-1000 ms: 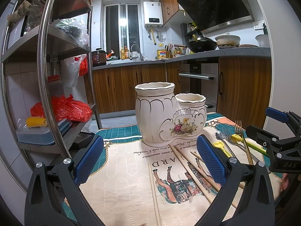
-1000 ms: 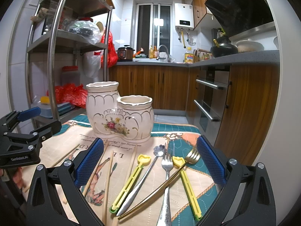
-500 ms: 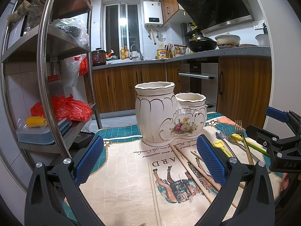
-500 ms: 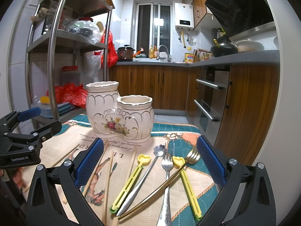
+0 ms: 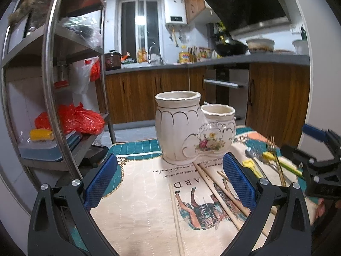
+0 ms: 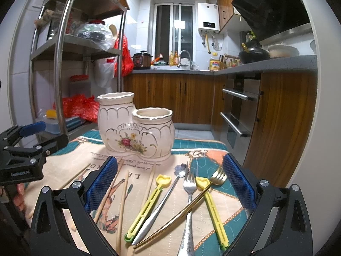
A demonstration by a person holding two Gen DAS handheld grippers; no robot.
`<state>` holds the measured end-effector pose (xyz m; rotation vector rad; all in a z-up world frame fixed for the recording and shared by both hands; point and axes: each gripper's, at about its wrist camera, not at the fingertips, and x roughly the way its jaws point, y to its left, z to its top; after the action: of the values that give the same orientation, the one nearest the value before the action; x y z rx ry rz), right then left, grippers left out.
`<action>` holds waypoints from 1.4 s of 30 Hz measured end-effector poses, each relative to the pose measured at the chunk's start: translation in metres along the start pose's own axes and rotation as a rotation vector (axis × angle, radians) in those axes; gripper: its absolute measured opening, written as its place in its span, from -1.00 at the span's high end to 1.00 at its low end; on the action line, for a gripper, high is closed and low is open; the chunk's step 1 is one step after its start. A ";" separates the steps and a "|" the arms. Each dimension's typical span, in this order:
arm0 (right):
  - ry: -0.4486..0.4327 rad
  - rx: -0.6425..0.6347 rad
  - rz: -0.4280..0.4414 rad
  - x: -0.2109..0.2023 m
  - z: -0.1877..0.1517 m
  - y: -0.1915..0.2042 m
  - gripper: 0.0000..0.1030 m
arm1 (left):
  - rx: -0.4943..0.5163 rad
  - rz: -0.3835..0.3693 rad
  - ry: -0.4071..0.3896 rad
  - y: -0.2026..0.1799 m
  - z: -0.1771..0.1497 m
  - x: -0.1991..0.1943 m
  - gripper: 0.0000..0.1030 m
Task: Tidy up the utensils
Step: 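Grasp a wooden chopstick with the left tool while the right grasps the gold fork, then drop the chopstick in the tall vase while the right drops the fork in the small one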
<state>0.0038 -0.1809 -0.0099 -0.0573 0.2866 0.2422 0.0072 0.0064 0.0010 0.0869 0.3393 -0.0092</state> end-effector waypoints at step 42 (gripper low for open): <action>0.511 0.111 0.185 0.137 -0.009 -0.112 0.54 | 0.033 -0.178 0.514 0.006 -0.034 0.049 0.90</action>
<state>0.1558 -0.2589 -0.0549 0.0185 0.8158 0.3937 0.0426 0.0153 -0.0467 0.0910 0.8598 -0.1711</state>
